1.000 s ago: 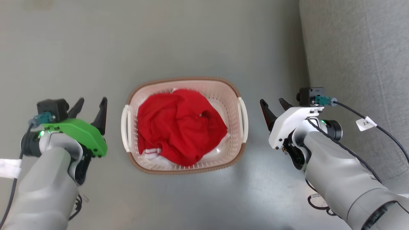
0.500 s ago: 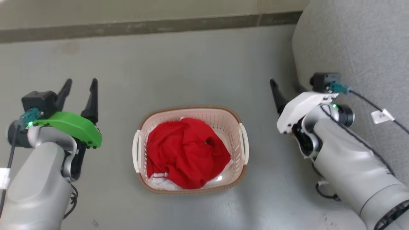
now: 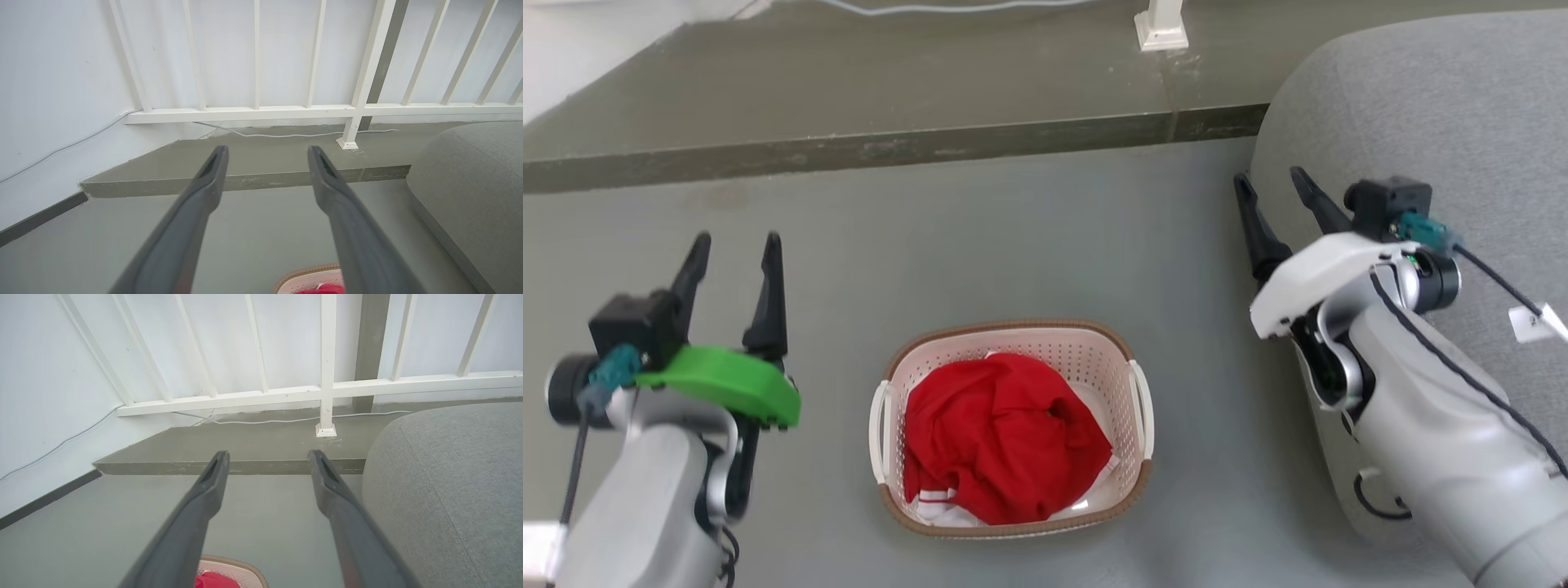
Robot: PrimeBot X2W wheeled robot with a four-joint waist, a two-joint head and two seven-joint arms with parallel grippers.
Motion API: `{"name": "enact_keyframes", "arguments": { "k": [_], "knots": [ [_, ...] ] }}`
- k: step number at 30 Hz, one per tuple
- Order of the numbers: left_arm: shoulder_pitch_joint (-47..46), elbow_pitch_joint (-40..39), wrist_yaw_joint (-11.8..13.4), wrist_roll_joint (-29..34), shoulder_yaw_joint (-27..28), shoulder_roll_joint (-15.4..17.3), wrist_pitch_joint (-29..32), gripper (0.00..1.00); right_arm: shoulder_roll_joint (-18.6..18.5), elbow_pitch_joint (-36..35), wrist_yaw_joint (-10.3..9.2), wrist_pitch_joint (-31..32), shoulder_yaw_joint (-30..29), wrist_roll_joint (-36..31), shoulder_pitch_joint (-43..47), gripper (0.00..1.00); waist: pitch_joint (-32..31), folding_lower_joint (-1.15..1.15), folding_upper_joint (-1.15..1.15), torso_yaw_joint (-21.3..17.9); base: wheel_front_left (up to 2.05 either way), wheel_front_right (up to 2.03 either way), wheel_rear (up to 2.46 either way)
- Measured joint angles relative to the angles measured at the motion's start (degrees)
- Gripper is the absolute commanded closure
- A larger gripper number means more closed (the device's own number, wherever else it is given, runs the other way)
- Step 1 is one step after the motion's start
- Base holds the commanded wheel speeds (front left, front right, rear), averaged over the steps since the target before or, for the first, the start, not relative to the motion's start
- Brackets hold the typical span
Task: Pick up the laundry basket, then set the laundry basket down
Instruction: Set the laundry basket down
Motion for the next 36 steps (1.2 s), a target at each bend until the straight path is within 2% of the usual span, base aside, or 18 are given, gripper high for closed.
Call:
{"name": "enact_keyframes", "arguments": {
  "k": [15, 21, 36],
  "knots": [
    [13.84, -7.88, 1.94, 3.52, 2.67, 0.04, 0.0, 0.0, -1.88, -11.21, -0.48, -0.07, -6.98, -9.11, 12.96, 0.0, -3.72, 0.0, 0.0, -0.82, 0.0, 0.0, 0.0],
    [17.61, -10.24, 2.01, 4.17, 4.32, -0.16, 0.0, 0.0, -2.01, -13.19, -0.49, -0.07, -10.95, -11.72, 16.92, 0.0, -4.3, 0.0, 0.0, -0.79, 0.0, 0.0, 0.0],
    [23.63, -12.45, 2.42, 7.03, 6.55, -2.47, 0.0, 0.0, -1.35, -17.14, -0.49, -0.07, -13.96, -17.6, 24.58, 0.0, -4.9, 0.0, 0.0, -0.38, 0.0, 0.0, 0.0]
  ]
}}
